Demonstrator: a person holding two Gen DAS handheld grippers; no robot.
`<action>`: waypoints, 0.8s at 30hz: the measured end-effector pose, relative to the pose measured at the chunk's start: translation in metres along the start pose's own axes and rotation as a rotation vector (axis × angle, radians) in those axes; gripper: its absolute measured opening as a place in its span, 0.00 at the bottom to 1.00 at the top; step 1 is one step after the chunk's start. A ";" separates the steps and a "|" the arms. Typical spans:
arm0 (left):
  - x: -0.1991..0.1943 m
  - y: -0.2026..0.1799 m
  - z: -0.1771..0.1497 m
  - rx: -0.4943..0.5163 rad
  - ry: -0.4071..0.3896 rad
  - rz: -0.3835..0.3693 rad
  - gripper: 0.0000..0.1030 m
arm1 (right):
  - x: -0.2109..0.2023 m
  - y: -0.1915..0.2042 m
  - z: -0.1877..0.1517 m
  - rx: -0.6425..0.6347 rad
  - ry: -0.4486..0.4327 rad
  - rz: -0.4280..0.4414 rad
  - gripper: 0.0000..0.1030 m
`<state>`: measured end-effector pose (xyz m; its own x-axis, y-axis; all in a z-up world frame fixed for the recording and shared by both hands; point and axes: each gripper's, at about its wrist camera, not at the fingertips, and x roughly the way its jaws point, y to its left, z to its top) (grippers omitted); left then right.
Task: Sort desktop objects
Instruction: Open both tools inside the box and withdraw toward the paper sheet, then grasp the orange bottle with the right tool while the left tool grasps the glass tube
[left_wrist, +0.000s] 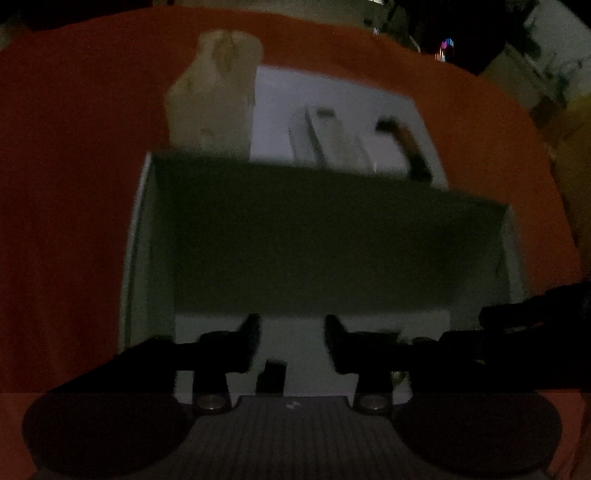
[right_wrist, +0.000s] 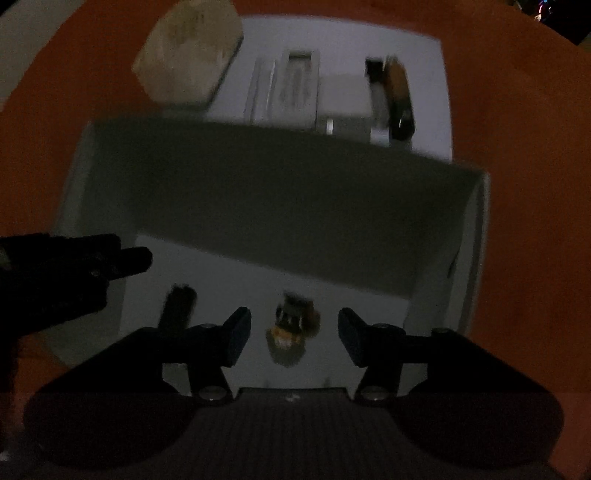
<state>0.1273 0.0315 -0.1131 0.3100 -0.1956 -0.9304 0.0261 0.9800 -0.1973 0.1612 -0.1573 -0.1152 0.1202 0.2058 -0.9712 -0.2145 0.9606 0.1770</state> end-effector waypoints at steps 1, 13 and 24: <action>-0.004 -0.001 0.005 0.000 -0.016 -0.003 0.39 | -0.006 -0.001 0.005 0.005 -0.017 0.004 0.56; -0.002 -0.006 0.072 -0.054 -0.103 -0.018 0.39 | -0.040 -0.029 0.063 0.106 -0.165 0.025 0.56; 0.051 -0.001 0.131 -0.165 -0.063 -0.012 0.39 | -0.020 -0.088 0.133 0.265 -0.235 0.026 0.56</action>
<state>0.2678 0.0255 -0.1196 0.3695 -0.1996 -0.9075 -0.1248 0.9571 -0.2614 0.3062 -0.2210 -0.0901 0.3447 0.2386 -0.9079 0.0349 0.9632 0.2664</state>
